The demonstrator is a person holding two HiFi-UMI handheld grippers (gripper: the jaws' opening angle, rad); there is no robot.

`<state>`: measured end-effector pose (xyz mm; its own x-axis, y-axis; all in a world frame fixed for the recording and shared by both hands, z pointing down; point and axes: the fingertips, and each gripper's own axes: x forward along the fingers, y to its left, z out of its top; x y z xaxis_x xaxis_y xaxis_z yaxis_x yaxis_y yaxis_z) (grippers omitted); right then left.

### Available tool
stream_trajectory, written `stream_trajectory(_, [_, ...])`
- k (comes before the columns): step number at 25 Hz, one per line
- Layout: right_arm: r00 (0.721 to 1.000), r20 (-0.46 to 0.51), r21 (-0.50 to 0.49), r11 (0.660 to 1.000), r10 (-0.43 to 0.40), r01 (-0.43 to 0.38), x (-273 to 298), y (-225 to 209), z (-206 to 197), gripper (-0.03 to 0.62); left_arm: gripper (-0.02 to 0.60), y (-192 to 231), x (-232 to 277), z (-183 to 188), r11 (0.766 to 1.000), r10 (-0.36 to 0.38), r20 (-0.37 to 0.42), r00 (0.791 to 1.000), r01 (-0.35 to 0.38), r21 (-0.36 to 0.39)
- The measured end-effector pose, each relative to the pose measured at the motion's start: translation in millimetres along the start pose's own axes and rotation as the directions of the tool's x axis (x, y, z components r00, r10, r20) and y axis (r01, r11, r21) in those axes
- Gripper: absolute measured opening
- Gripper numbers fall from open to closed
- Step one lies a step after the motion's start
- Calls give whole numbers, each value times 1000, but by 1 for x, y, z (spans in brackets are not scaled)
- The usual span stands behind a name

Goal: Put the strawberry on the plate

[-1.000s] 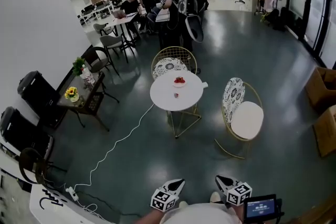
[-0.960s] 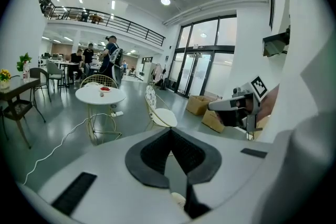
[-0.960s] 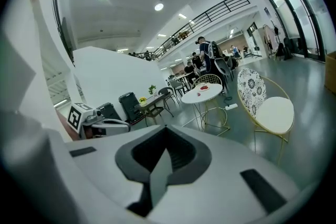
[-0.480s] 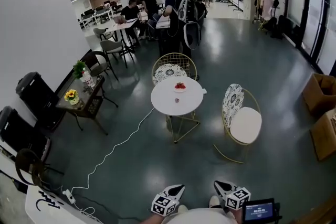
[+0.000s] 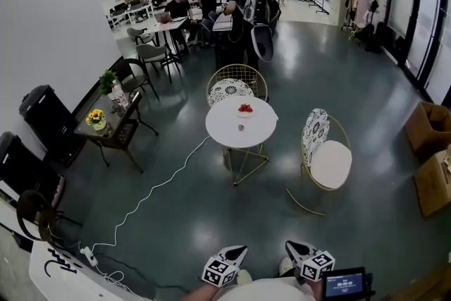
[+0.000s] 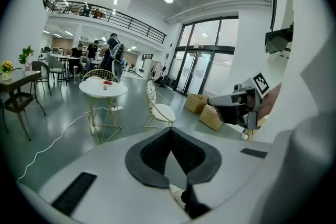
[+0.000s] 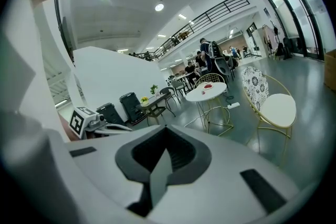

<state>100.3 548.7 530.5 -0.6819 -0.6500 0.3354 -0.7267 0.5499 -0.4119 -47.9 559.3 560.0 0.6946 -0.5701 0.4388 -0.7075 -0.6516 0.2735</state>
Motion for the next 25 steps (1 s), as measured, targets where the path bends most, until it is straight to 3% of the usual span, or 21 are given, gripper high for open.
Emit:
stream_trajectory(13, [1000, -19, 7, 1000, -15, 15, 2, -12, -4, 5, 3, 5, 2, -10, 999, 32, -27, 999, -33, -32])
stream_trajectory(20, [1000, -20, -17, 1000, 7, -7, 15, -53, 25, 5, 3, 9, 36, 17, 998, 67, -21, 998, -67, -17])
stream_trajectory(25, [999, -38, -4, 1000, 28, -28, -2, -74, 26, 5, 3, -11, 60, 28, 997, 76, -45, 996, -77, -15])
